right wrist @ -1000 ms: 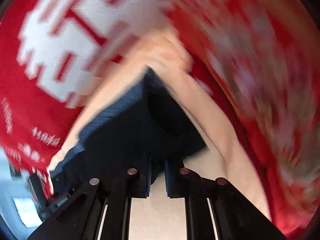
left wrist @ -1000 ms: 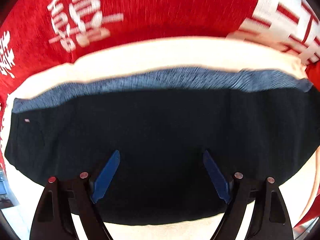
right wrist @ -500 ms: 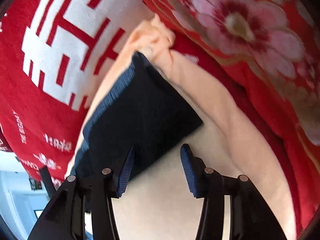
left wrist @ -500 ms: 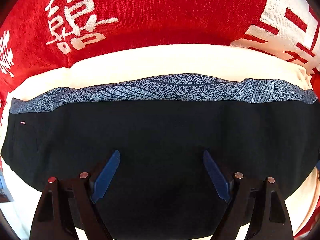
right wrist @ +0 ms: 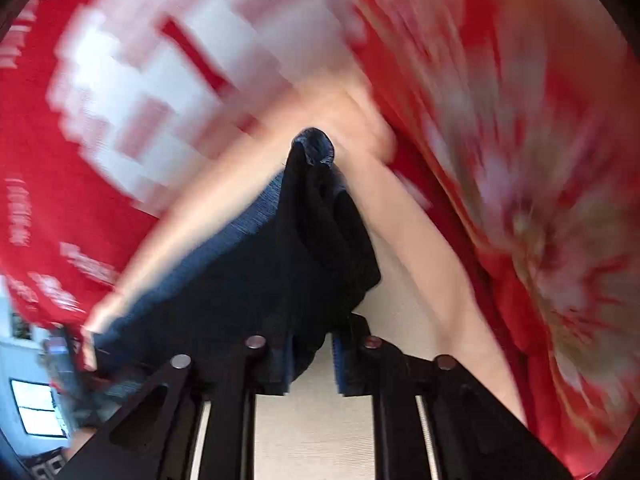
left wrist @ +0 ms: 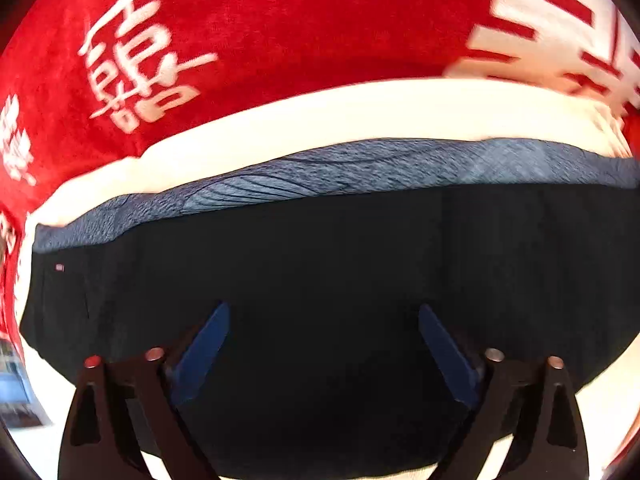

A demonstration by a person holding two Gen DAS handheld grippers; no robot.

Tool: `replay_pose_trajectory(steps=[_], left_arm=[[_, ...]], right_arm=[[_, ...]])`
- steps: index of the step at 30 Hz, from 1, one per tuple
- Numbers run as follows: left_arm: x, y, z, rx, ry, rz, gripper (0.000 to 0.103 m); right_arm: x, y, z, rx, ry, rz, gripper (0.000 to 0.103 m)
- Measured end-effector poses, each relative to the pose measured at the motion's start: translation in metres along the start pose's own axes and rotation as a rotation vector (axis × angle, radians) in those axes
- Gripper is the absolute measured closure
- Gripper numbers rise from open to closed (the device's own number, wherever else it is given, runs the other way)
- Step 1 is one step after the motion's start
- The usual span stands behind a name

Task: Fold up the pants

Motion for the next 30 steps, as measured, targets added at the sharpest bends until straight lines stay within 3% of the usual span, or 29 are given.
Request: replay_pose_trajectory(steps=[1, 2, 4, 7, 10, 13, 15, 17, 19, 21, 24, 26, 28, 29, 30], left_arm=[[-0.001, -0.002, 0.001, -0.012, -0.02, -0.005, 0.004], [-0.002, -0.006, 0.003, -0.016, -0.031, 0.006, 0.004], [0.004, -0.017, 0.01, 0.0, -0.021, -0.008, 0.004], [0.029, -0.029, 0.03, 0.059, 0.05, -0.055, 0.004], [0.067, -0.015, 0.043, 0.05, 0.118, -0.107, 0.004], [0.092, 0.009, 0.05, 0.042, 0.163, -0.083, 0.004], [0.093, 0.024, 0.053, 0.028, 0.14, -0.071, 0.004], [0.09, 0.023, 0.053, 0.043, 0.079, -0.109, 0.004], [0.085, 0.024, 0.052, 0.049, 0.076, -0.118, 0.004], [0.086, 0.023, 0.05, 0.062, 0.093, -0.109, 0.004], [0.085, 0.024, 0.049, 0.057, 0.082, -0.108, 0.003], [0.082, 0.027, 0.052, 0.049, 0.08, -0.107, 0.0], [0.078, 0.03, 0.057, 0.045, 0.088, -0.124, 0.0], [0.08, 0.032, 0.064, 0.044, 0.092, -0.137, 0.0], [0.079, 0.032, 0.066, 0.04, 0.095, -0.146, 0.0]], right_arm=[[0.008, 0.004, -0.003, -0.035, 0.054, 0.031, 0.077], [0.009, -0.005, -0.005, -0.011, 0.049, 0.025, 0.076], [0.008, -0.033, -0.008, 0.078, 0.002, -0.057, 0.074], [-0.008, -0.071, -0.006, 0.194, -0.066, -0.056, 0.074], [-0.038, -0.061, 0.015, 0.194, -0.2, -0.058, 0.075], [-0.047, -0.021, 0.039, 0.136, -0.263, -0.098, 0.075], [-0.03, -0.011, 0.048, 0.116, -0.216, -0.177, 0.075], [-0.006, -0.024, 0.055, 0.14, -0.084, -0.25, 0.075], [0.004, -0.055, 0.055, 0.212, -0.005, -0.211, 0.075], [-0.016, -0.08, 0.051, 0.285, -0.074, -0.154, 0.075], [-0.082, -0.066, 0.039, 0.241, -0.317, -0.056, 0.075], [-0.1, -0.038, 0.035, 0.201, -0.406, -0.08, 0.075], [-0.088, 0.003, 0.042, 0.135, -0.414, -0.191, 0.076], [-0.073, 0.017, 0.047, 0.102, -0.365, -0.235, 0.085], [-0.062, 0.018, 0.055, 0.094, -0.266, -0.162, 0.088]])
Point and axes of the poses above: each gripper's, at about its wrist camera, not at the fingertips, and y roughly the way its jaws point, x to its right, z to its top, the point moved 8 cm from there along y, roughly the way its jaws point, and after that the axes turned 15 degrees about -z, right-handed, at the moved point
